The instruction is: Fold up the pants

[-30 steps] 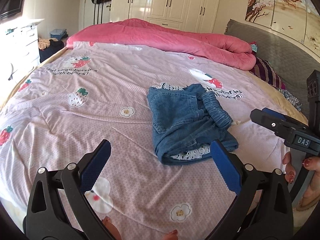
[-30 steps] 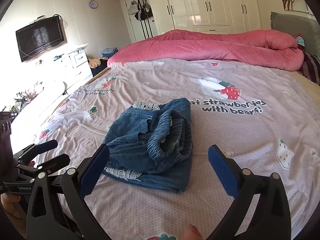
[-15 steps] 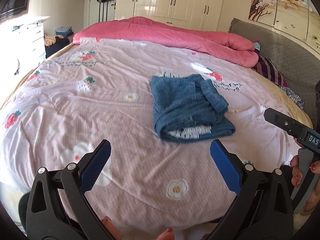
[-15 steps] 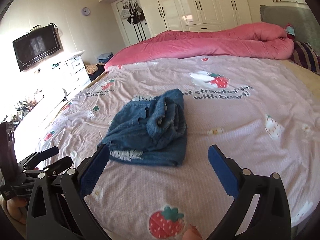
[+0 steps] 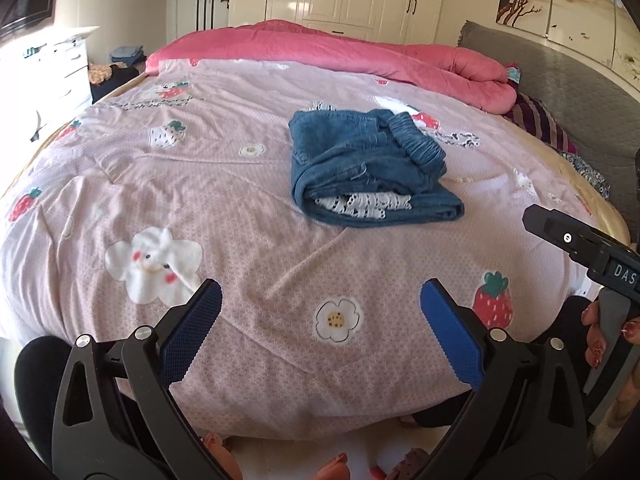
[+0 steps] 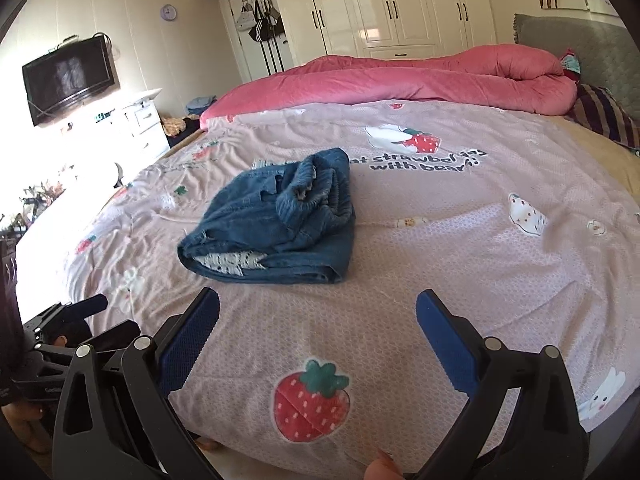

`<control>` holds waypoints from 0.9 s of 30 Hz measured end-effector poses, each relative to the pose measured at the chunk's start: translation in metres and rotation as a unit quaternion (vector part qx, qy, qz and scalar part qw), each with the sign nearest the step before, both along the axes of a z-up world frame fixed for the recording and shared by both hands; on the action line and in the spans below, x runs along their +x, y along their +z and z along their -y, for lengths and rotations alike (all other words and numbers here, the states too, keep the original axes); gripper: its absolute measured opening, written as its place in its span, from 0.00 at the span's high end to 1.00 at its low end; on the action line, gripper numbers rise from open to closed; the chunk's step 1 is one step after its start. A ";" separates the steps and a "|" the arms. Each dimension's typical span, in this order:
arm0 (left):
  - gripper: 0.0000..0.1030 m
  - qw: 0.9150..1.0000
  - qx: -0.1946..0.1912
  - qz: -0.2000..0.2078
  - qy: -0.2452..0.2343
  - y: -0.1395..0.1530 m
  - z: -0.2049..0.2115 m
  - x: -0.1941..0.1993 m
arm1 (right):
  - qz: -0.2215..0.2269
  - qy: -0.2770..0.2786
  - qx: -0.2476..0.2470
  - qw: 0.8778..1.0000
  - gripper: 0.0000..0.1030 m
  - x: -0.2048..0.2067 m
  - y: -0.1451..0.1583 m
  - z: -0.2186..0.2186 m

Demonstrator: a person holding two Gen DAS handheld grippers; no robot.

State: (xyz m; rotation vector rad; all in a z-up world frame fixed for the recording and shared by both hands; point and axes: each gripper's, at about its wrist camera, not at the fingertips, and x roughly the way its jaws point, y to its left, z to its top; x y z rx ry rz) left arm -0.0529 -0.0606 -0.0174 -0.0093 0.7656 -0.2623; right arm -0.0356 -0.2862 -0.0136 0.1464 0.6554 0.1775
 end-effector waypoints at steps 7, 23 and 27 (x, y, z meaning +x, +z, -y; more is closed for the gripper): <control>0.09 1.000 -0.003 -0.005 0.008 -0.002 -0.003 0.002 | -0.011 0.003 -0.001 1.000 0.04 -0.001 -0.010 -0.001; 0.09 1.000 0.002 -0.006 0.007 -0.003 0.001 0.000 | -0.016 0.007 0.003 1.000 0.04 -0.001 -0.012 -0.003; 0.09 1.000 0.001 -0.005 0.007 -0.003 0.000 0.000 | -0.016 0.007 0.003 1.000 0.04 -0.001 -0.012 -0.003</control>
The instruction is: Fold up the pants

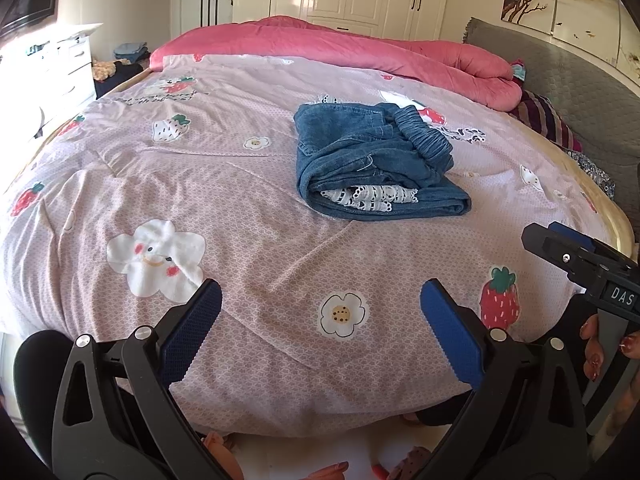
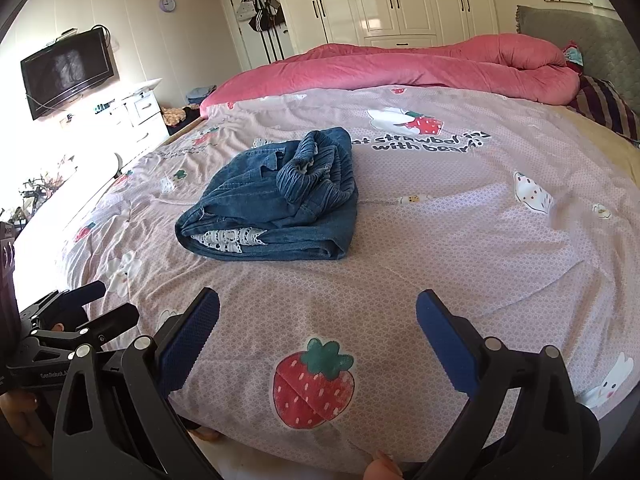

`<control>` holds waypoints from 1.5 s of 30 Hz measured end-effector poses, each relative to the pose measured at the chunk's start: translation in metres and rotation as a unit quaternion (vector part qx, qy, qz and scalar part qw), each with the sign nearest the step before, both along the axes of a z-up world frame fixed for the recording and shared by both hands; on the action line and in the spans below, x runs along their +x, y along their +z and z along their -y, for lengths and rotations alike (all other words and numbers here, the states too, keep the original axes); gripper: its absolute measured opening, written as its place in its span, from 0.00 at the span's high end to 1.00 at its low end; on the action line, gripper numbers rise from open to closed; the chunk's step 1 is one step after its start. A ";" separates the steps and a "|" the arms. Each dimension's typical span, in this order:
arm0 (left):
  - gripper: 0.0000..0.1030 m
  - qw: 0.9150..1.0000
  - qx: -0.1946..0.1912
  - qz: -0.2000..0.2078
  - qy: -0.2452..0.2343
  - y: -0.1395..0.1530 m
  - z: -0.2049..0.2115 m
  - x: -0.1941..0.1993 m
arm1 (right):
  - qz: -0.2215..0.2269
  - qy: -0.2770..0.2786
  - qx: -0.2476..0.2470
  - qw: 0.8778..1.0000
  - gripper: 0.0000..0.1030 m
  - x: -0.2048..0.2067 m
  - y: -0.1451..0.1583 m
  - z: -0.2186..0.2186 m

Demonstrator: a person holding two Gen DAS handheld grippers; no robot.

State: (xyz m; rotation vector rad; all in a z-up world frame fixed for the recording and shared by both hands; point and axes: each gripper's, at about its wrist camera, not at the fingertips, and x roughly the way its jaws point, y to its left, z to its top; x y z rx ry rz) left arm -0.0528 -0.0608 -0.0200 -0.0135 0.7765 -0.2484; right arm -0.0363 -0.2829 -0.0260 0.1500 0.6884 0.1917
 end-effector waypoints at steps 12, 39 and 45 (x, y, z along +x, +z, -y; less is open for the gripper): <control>0.09 1.000 0.001 0.000 0.004 0.001 -0.001 0.000 | -0.001 0.000 -0.001 1.000 0.04 -0.001 -0.001 -0.001; 0.09 1.000 0.008 0.000 0.008 0.002 -0.002 0.000 | -0.003 -0.001 -0.004 1.000 0.04 -0.002 -0.003 -0.002; 0.09 1.000 0.011 0.002 0.009 0.002 -0.002 -0.001 | -0.004 -0.001 -0.006 1.000 0.04 -0.003 -0.004 -0.001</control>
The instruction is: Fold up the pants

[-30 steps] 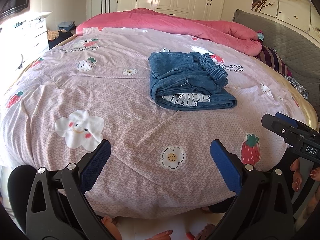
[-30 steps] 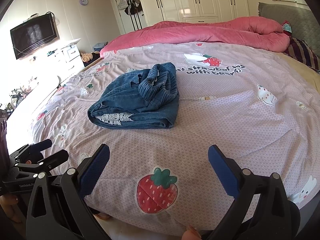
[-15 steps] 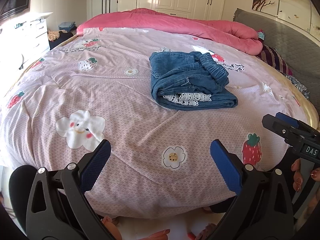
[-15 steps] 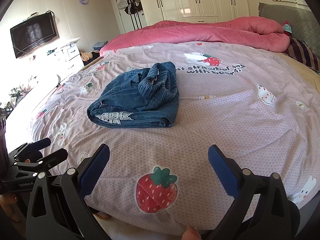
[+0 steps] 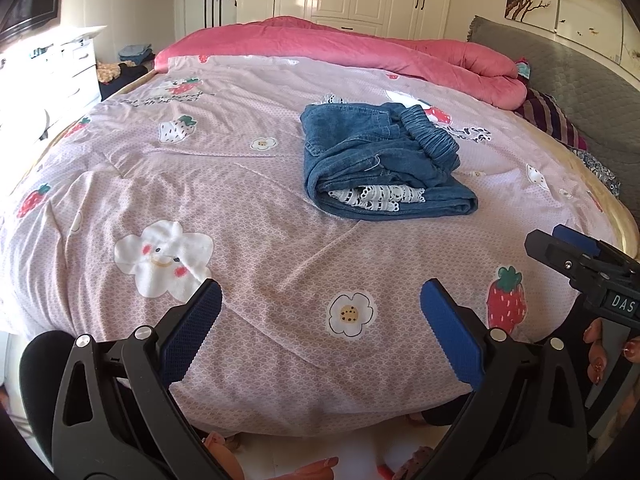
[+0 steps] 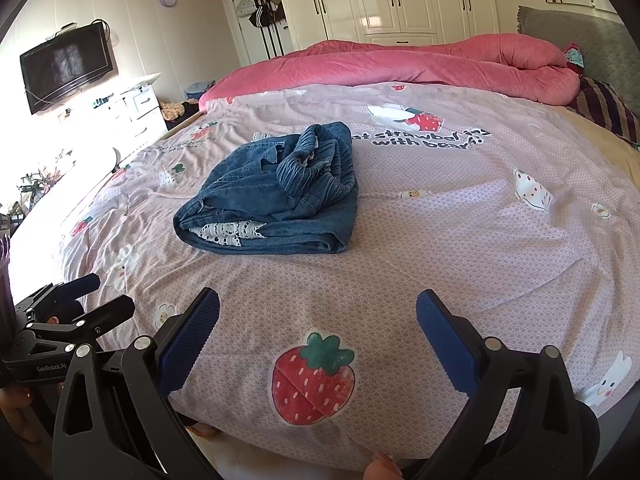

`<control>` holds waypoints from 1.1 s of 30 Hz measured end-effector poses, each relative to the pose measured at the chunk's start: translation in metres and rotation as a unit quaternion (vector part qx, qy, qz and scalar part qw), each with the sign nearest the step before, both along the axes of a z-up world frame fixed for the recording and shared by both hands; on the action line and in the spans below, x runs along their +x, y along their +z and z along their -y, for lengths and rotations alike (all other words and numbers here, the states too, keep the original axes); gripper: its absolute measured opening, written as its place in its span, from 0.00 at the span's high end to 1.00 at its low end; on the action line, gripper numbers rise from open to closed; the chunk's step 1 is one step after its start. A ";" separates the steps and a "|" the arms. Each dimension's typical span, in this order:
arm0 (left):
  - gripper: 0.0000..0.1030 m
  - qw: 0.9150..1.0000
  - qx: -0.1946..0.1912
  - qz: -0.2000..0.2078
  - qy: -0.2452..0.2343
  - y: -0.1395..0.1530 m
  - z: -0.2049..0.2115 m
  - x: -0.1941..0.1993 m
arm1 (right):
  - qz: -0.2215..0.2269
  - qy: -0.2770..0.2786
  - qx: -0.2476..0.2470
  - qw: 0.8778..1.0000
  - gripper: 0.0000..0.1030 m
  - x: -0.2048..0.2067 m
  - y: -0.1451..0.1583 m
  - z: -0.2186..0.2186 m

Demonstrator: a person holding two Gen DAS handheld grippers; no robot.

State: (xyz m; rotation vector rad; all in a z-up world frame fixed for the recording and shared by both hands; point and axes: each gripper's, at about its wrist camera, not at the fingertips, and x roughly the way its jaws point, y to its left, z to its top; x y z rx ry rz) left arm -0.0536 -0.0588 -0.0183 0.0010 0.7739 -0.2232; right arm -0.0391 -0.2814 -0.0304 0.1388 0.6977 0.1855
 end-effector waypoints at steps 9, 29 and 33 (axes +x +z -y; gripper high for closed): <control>0.09 1.000 0.006 0.000 0.000 0.002 0.001 0.000 | 0.000 -0.002 -0.010 1.000 0.04 0.000 0.000 -0.001; 0.09 1.000 0.011 0.003 -0.001 0.003 0.003 -0.001 | -0.001 -0.005 -0.019 1.000 0.04 -0.001 0.001 -0.001; 0.09 1.000 0.011 0.002 0.001 0.003 0.003 -0.001 | -0.002 -0.004 -0.019 1.000 0.04 0.000 0.000 0.000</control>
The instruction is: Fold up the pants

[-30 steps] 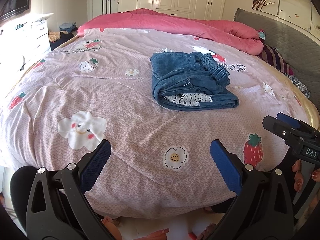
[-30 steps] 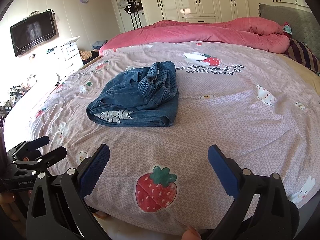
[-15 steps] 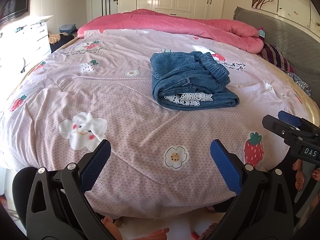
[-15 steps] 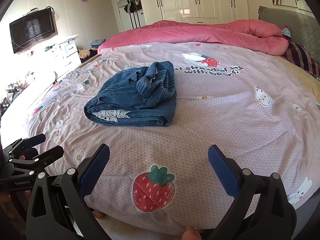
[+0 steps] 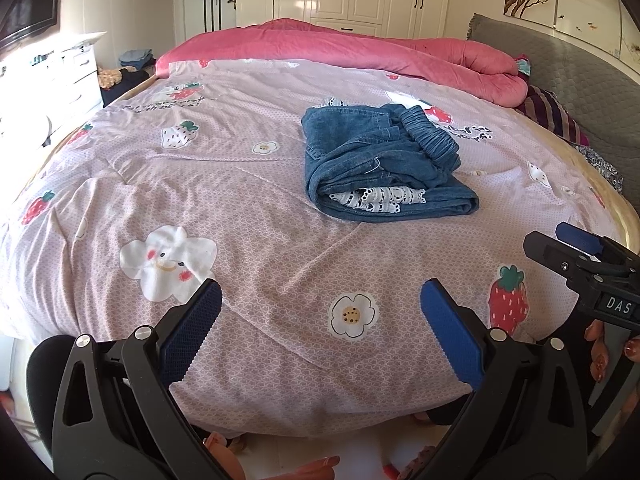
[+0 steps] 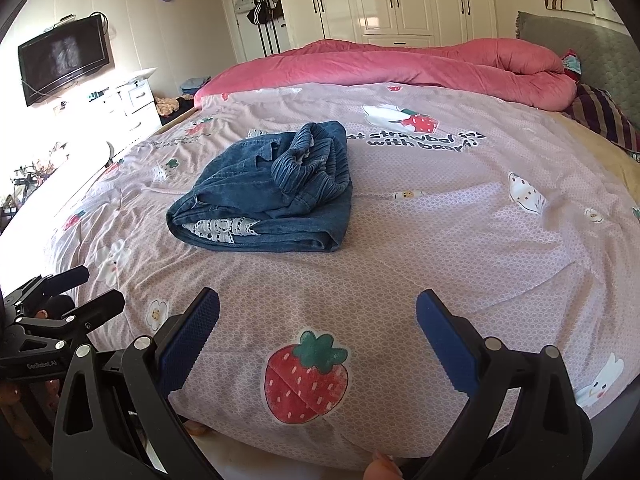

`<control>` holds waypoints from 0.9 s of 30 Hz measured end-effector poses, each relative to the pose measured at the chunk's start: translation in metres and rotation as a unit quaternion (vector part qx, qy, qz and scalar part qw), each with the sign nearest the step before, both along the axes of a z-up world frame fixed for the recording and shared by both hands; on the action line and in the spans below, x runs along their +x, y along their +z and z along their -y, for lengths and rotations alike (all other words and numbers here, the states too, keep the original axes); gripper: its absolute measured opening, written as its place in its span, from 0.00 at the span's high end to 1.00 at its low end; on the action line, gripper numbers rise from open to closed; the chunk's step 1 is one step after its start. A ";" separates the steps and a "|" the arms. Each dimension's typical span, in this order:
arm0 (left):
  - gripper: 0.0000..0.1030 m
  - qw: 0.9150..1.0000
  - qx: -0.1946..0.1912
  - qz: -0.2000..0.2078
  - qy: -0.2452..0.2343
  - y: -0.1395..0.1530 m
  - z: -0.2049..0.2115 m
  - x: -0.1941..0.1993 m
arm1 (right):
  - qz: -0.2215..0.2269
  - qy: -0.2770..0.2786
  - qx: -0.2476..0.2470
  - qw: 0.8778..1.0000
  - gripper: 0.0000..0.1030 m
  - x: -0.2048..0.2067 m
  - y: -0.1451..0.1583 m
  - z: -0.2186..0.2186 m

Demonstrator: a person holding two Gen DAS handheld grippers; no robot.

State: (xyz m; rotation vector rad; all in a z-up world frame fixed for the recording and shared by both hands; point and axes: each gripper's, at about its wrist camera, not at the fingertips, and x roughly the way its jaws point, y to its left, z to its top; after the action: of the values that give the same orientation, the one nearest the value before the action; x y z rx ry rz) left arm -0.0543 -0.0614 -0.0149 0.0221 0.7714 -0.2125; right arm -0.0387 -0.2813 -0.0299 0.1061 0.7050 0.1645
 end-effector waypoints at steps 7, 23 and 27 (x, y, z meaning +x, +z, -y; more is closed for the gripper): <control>0.09 1.000 0.000 0.001 0.005 0.003 -0.002 0.000 | -0.001 -0.001 0.000 1.000 0.04 0.000 -0.001 0.001; 0.09 1.000 0.010 0.005 -0.002 0.004 0.000 0.000 | -0.020 -0.008 -0.016 1.000 0.04 0.006 -0.008 0.002; 0.09 1.000 0.009 -0.001 0.003 0.003 -0.001 0.003 | -0.024 -0.013 -0.022 0.999 0.04 0.008 -0.010 0.004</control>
State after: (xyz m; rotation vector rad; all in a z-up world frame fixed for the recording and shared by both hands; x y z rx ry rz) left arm -0.0512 -0.0600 -0.0121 0.0376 0.7763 -0.2003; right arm -0.0308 -0.2852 -0.0397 0.0776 0.7541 0.1222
